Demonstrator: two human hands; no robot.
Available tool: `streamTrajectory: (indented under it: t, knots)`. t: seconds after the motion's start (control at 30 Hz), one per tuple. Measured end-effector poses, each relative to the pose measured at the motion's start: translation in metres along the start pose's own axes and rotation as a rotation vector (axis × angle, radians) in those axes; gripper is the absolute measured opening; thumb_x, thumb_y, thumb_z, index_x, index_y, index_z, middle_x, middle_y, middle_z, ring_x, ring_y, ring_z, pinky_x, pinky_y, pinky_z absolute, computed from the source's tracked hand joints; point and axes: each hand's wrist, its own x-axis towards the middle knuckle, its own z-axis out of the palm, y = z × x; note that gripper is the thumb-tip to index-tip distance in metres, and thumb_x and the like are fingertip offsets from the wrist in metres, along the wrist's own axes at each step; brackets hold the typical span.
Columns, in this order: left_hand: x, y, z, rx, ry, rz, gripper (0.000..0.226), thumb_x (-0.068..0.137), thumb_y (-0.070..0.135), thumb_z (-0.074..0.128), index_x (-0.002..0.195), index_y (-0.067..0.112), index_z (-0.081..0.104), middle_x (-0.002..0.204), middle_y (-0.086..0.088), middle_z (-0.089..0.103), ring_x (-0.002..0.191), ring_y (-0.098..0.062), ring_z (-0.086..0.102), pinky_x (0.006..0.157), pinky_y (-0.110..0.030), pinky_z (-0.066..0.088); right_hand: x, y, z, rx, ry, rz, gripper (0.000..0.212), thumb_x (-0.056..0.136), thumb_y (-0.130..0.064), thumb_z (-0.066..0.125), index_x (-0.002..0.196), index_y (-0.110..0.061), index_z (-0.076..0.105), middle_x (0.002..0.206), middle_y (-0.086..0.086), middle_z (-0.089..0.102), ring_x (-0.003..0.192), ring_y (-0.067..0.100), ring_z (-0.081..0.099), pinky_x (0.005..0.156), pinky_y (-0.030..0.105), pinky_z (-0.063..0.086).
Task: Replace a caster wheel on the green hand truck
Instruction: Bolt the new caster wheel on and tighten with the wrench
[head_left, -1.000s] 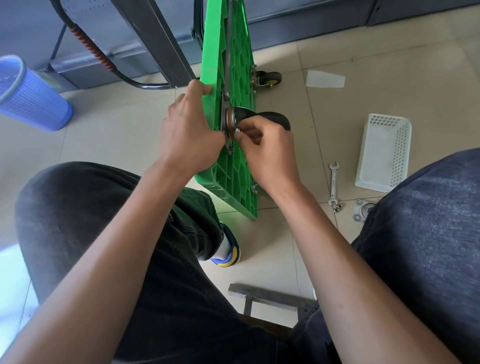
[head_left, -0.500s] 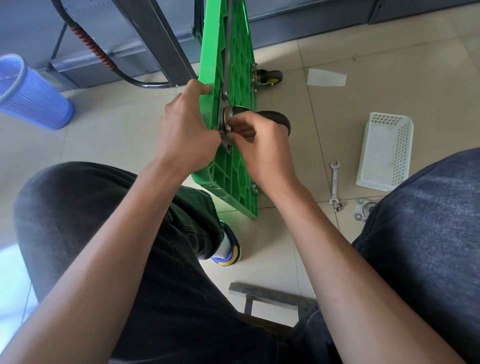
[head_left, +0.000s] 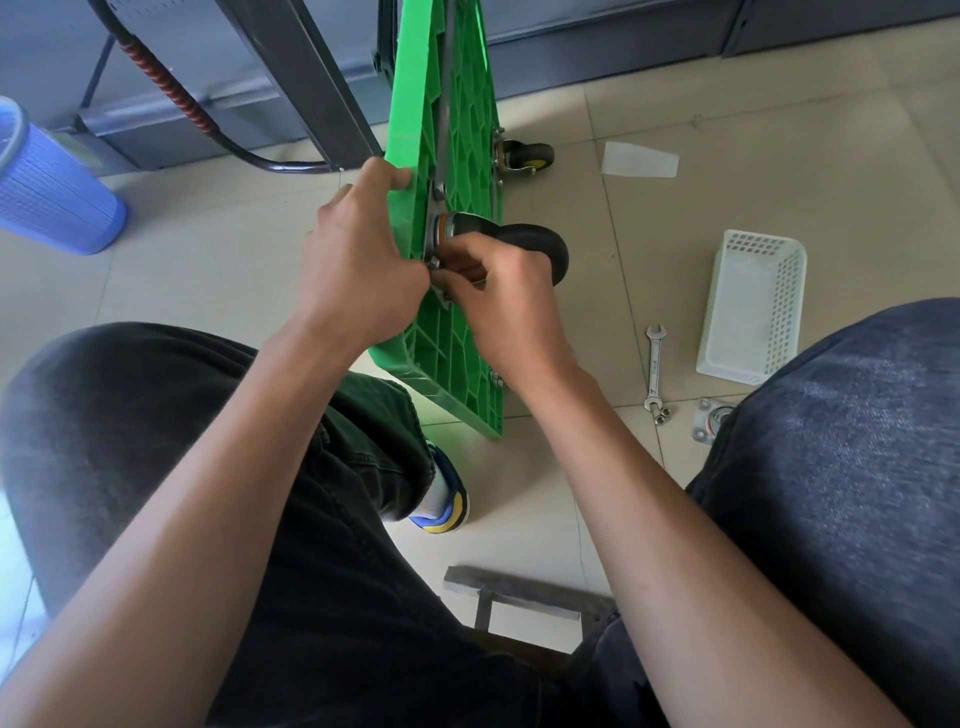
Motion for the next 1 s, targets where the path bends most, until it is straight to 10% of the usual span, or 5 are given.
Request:
streamTrajectory:
  t: [1.0]
  knots:
    - [0.0021,-0.0044,0.0022,0.006,0.001,0.007,0.069,0.077,0.005,0.070,0.140,0.024,0.048,0.125,-0.008,0.059,0.112,-0.025,0.056,0.080,-0.031,0.041,0.0022,0.0037,-0.0030,0.005,-0.044,-0.006,0.025,0.088,-0.004,0.072,0.112,-0.009,0.078,0.099,0.006,0.078,0.090,0.020,0.073,0.086,0.043,0.058]
